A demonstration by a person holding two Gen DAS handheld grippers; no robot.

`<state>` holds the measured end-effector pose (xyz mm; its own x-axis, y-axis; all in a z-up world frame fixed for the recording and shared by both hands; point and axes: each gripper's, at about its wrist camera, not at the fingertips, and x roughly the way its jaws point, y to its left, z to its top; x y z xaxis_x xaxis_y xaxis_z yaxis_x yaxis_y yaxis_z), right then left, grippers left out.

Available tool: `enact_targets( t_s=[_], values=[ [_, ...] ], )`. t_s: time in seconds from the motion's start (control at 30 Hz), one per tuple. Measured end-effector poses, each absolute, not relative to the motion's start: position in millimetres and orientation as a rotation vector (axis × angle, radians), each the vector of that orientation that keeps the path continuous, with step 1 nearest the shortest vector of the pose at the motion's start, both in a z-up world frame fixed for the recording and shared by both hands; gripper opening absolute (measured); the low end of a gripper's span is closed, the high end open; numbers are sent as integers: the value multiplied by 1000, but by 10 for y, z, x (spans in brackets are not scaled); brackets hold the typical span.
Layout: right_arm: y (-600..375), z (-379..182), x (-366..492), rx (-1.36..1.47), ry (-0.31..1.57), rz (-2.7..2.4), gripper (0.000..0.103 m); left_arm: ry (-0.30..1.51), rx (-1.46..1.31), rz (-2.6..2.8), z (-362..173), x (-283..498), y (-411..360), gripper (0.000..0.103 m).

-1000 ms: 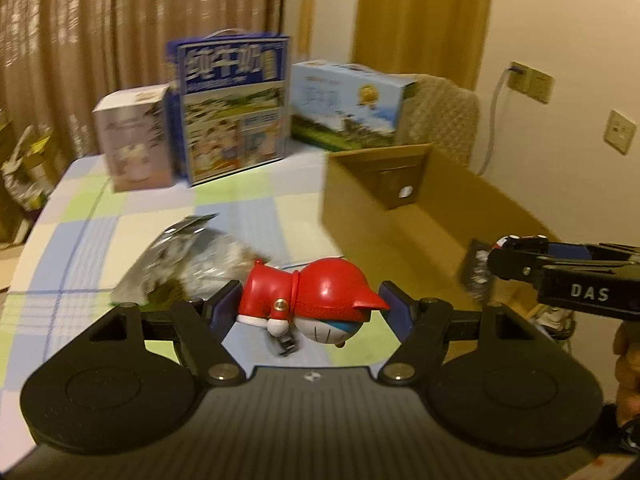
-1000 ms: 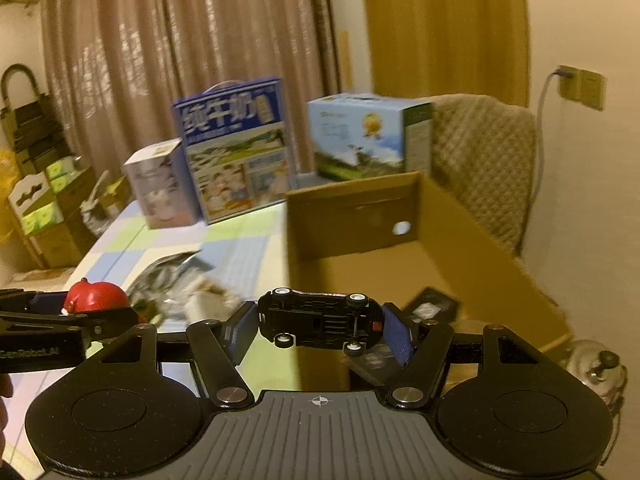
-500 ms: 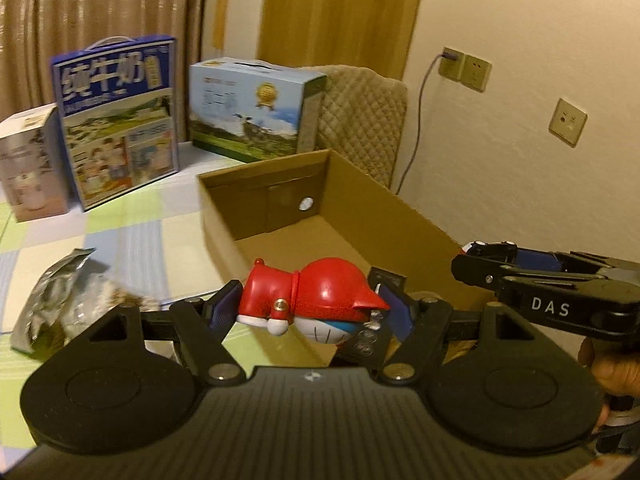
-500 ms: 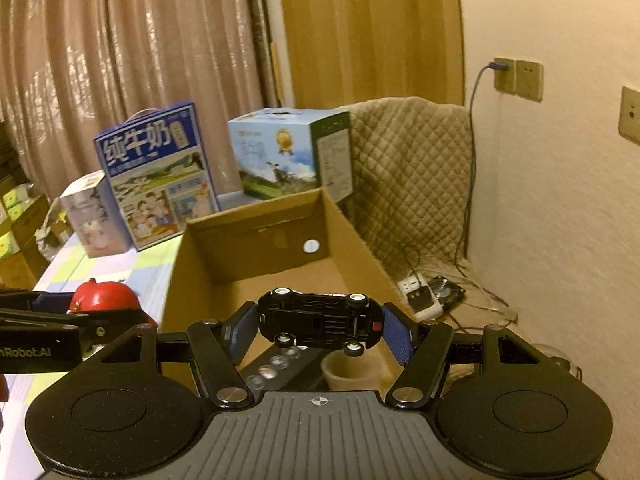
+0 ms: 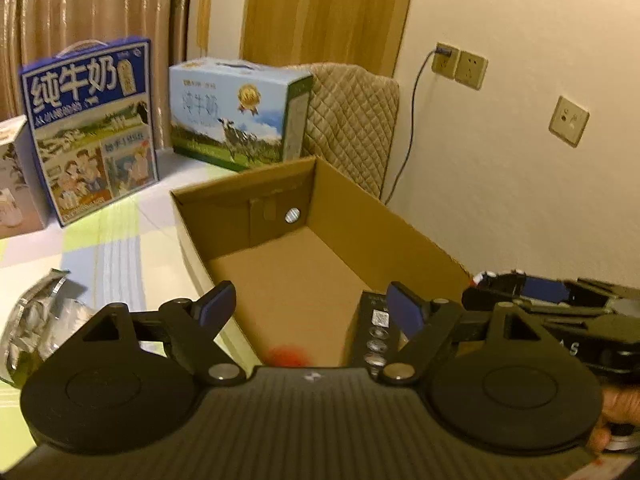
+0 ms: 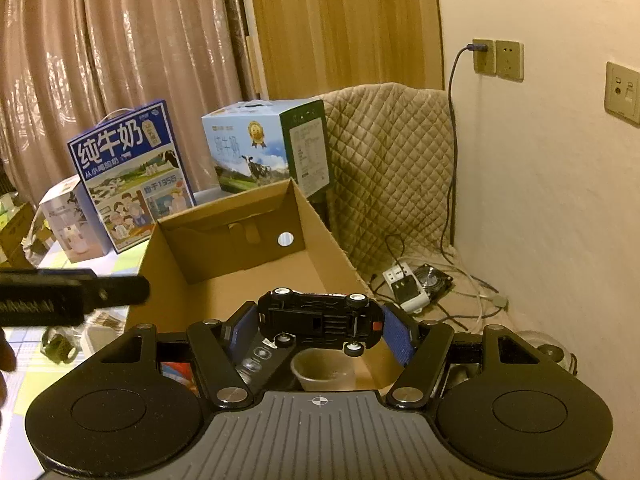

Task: Organize objects
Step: 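Open the left gripper to drop the figure while the right gripper releases the car into the box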

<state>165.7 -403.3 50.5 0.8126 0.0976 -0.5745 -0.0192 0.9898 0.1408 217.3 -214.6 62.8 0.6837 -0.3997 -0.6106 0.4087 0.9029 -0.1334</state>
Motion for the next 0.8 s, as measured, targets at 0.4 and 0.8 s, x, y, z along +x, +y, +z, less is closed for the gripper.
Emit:
enact_targets(
  t_s=[0.4,0.8],
  values=[
    [-3851,574,1703,161,613,123,64,656,-35,-374,762,1977,-1678,84],
    [-3911,645,1779,220,600,139,71,671,-74,-321,648,1827,-1330,86]
  ],
)
